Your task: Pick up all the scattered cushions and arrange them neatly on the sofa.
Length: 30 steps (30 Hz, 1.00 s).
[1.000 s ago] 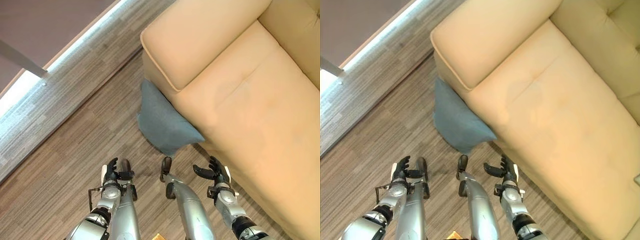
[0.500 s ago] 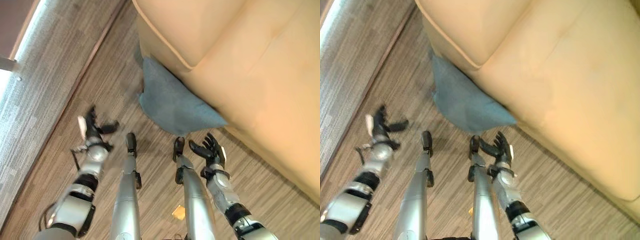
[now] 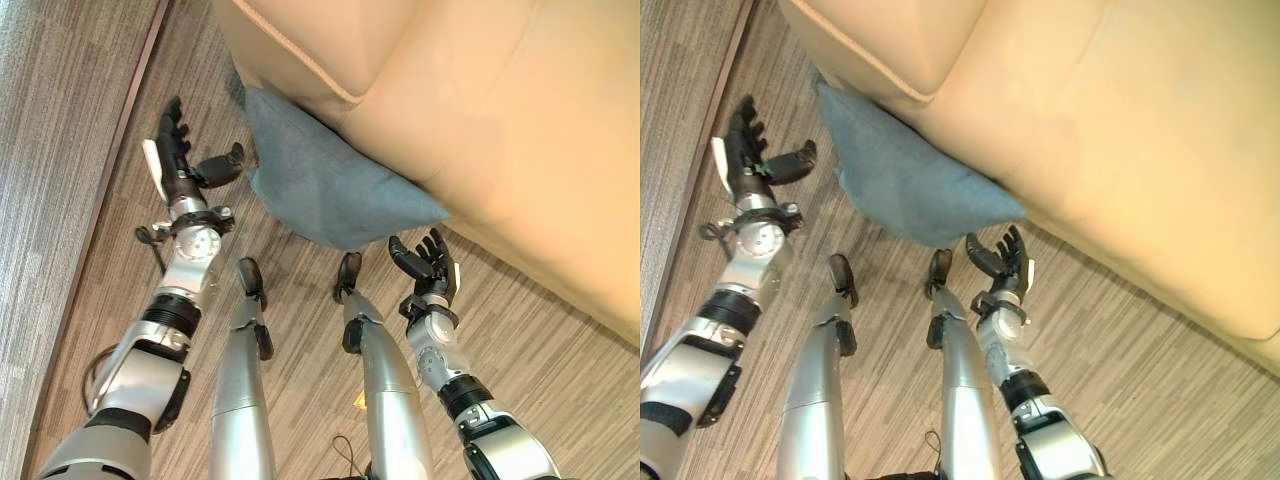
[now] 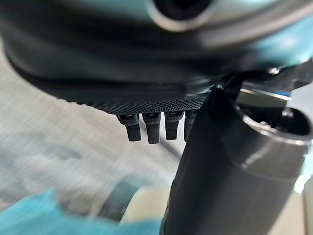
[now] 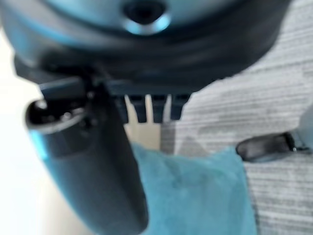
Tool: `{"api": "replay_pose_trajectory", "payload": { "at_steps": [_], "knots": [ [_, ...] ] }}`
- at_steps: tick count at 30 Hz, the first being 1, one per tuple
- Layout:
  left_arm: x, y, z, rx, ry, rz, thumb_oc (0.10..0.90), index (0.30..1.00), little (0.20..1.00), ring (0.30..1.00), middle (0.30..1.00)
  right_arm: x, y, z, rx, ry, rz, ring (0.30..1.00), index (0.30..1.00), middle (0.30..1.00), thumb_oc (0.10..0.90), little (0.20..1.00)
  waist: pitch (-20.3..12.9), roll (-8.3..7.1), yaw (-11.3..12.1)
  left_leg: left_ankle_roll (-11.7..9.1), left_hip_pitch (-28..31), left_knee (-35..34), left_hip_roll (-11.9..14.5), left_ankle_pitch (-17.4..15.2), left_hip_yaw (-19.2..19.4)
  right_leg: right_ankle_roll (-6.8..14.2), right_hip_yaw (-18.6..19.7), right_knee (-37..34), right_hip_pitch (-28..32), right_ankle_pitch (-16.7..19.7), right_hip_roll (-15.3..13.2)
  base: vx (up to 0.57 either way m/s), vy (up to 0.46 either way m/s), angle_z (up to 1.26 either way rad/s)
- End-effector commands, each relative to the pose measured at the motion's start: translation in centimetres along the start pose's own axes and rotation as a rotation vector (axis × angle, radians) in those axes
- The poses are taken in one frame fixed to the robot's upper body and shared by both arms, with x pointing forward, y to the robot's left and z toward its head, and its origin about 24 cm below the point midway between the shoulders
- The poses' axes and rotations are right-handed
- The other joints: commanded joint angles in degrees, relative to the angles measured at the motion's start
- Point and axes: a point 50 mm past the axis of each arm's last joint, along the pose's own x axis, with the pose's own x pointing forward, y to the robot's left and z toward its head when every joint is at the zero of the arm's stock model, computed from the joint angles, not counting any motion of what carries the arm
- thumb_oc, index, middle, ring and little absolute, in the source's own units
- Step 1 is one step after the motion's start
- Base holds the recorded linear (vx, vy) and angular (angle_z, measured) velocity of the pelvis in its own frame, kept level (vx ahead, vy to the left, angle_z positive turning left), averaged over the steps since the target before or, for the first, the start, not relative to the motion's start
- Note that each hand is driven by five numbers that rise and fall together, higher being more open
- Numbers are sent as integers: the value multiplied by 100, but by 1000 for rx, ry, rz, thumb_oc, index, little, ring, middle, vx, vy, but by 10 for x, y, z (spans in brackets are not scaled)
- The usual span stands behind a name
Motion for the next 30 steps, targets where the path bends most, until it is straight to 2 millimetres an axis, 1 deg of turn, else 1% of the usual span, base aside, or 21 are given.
{"api": "replay_pose_trajectory", "payload": {
  "at_steps": [1, 2, 3, 5, 6, 8, 9, 10, 11, 12, 13, 16, 17, 18, 19, 20, 21, 22, 25, 28, 30],
  "knots": [
    [1, -2, 12, -89, -47, 7, 800, 900, 900, 900, 900, -8, -9, 19, 50, -133, -58, 900, 900, 900, 800, 900, -125, 384, 38, -217, -623, 371, 120, -560, -299, 406, 119, 1211, -135, -1128, -468, 13, 33, -5],
    [1, -7, 14, -124, -40, 3, 800, 900, 900, 900, 900, -7, -2, 22, 57, -143, -48, 900, 900, 900, 800, 900, -139, 414, 26, -203, -748, 447, 120, -589, -288, 374, 155, 1291, -258, -1174, -487, 14, 55, -3],
    [0, -16, 18, -173, -33, -24, 800, 900, 900, 900, 900, -5, 8, 22, 32, -130, -34, 900, 900, 900, 800, 900, -163, 491, 20, -175, -935, 549, 108, -628, -300, 343, 240, 1456, -488, -1223, -504, 7, 41, -2],
    [5, -24, 23, -158, -25, -43, 800, 900, 900, 900, 900, -3, 22, 25, 16, -132, -7, 900, 900, 900, 800, 900, -184, 541, -19, -141, -1165, 776, 92, -657, -284, 302, 353, 1653, -717, -1283, -484, 4, 58, -5],
    [8, -28, 27, -145, -22, -56, 800, 900, 900, 900, 900, -2, 30, 27, 5, -131, 28, 900, 900, 900, 800, 900, -185, 552, -22, -120, -1253, 864, 87, -685, -290, 280, 414, 1771, -834, -1316, -470, 23, 36, -7],
    [13, -39, 42, -137, -48, -83, 800, 900, 900, 900, 900, -3, 45, 28, -45, -128, 118, 900, 900, 900, 800, 900, -224, 561, -21, -74, -1500, 1207, 76, -794, -315, 202, 541, 2072, -1105, -1435, -481, 49, -29, -10],
    [16, -47, 50, -133, -62, -99, 800, 900, 900, 900, 900, -5, 56, 27, -64, -127, 183, 900, 900, 900, 800, 900, -245, 569, -18, -62, -1583, 1361, 75, -841, -336, 155, 593, 2216, -1200, -1504, -489, 62, -52, -14],
    [19, -49, 54, -128, -63, -101, 800, 900, 900, 900, 900, -4, 60, 30, -68, -132, 208, 900, 900, 900, 800, 900, -249, 573, -27, -53, -1699, 1524, 90, -899, -340, 119, 635, 2390, -1316, -1592, -503, 58, -43, -10],
    [20, -54, 57, -102, -67, -121, 800, 900, 900, 900, 900, -4, 68, 29, -76, -120, 261, 599, 599, 599, 599, 599, -260, 583, -27, -44, -1771, 1664, 78, -934, -357, 78, 675, 2499, -1381, -1634, -504, 67, -44, -2],
    [22, -60, 65, -69, -96, -149, 800, 900, 900, 900, 900, -3, 77, 36, -80, -129, 324, 427, 427, 427, 485, 427, -262, 591, -25, -30, -1880, 1788, 92, -994, -374, 43, 727, 2633, -1512, -1712, -503, 53, -45, 5],
    [22, -64, 69, -53, -108, -168, 800, 900, 900, 900, 900, -3, 82, 38, -78, -124, 369, 300, 300, 300, 400, 300, -280, 593, -28, -22, -1930, 1855, 103, -1017, -387, 20, 747, 2699, -1567, -1743, -497, 55, -53, 6],
    [23, -71, 80, -41, -136, -193, 800, 900, 900, 900, 900, -9, 97, 45, 3, -129, 476, 300, 300, 300, 400, 300, -367, 612, -36, -15, -2073, 2006, 106, -1056, -408, -41, 831, 2908, -1780, -1842, -504, 53, -61, -3],
    [24, -74, 86, -59, -145, -197, 527, 491, 491, 491, 491, -12, 101, 46, 19, -129, 497, 300, 300, 300, 400, 300, -392, 621, -44, -21, -2105, 2029, 95, -1058, -422, -58, 863, 2958, -1828, -1853, -489, 51, -60, -4],
    [25, -76, 92, -74, -153, -198, 400, 300, 300, 300, 300, -15, 104, 46, 23, -129, 514, 300, 300, 300, 400, 300, -429, 620, -57, -29, -2136, 2033, 105, -1065, -421, -65, 885, 2973, -1875, -1858, -486, 48, -69, -2],
    [22, -81, 96, -106, -166, -209, 400, 300, 300, 300, 300, -20, 107, 48, 31, -145, 550, 300, 300, 300, 400, 300, -481, 626, -67, -32, -2171, 2033, 114, -1071, -420, -72, 870, 2980, -1904, -1865, -494, 33, -57, -1],
    [22, -81, 95, -107, -164, -209, 400, 300, 300, 300, 300, -21, 106, 48, 30, -144, 549, 300, 300, 300, 400, 300, -496, 632, -67, -33, -2179, 2035, 114, -1071, -421, -72, 870, 2982, -1911, -1866, -495, 40, -80, 0],
    [16, -89, 92, -115, -160, -234, 400, 300, 300, 300, 300, -23, 104, 44, 17, -141, 560, 300, 300, 300, 400, 300, -552, 634, -76, -39, -2179, 2003, 119, -1066, -419, -62, 852, 2959, -1916, -1868, -498, 34, -66, -1],
    [12, -93, 90, -104, -162, -253, 400, 300, 300, 300, 300, -24, 101, 42, 9, -138, 556, 300, 300, 300, 400, 300, -595, 645, -73, -33, -2156, 1972, 111, -1067, -417, -51, 853, 2934, -1904, -1857, -491, 33, -65, 1],
    [7, -98, 84, -107, -157, -263, 400, 300, 300, 300, 300, -25, 97, 38, 1, -135, 542, 300, 300, 300, 400, 300, -653, 651, -74, -37, -2111, 1899, 114, -1057, -413, -32, 831, 2861, -1869, -1829, -491, 17, -40, 2],
    [-4, -102, 76, -143, -153, -286, 400, 300, 300, 300, 300, -26, 88, 38, 1, -145, 521, 300, 300, 300, 400, 300, -680, 691, -78, -57, -1959, 1687, 133, -1019, -369, 33, 772, 2662, -1731, -1766, -495, 5, -12, 1],
    [-14, -103, 71, -197, -161, -282, 400, 300, 300, 300, 300, -26, 81, 38, 2, -156, 497, 300, 300, 300, 400, 300, -697, 728, -73, -68, -1753, 1395, 162, -955, -341, 104, 686, 2408, -1523, -1688, -488, 0, 0, 0]
  ]
}}
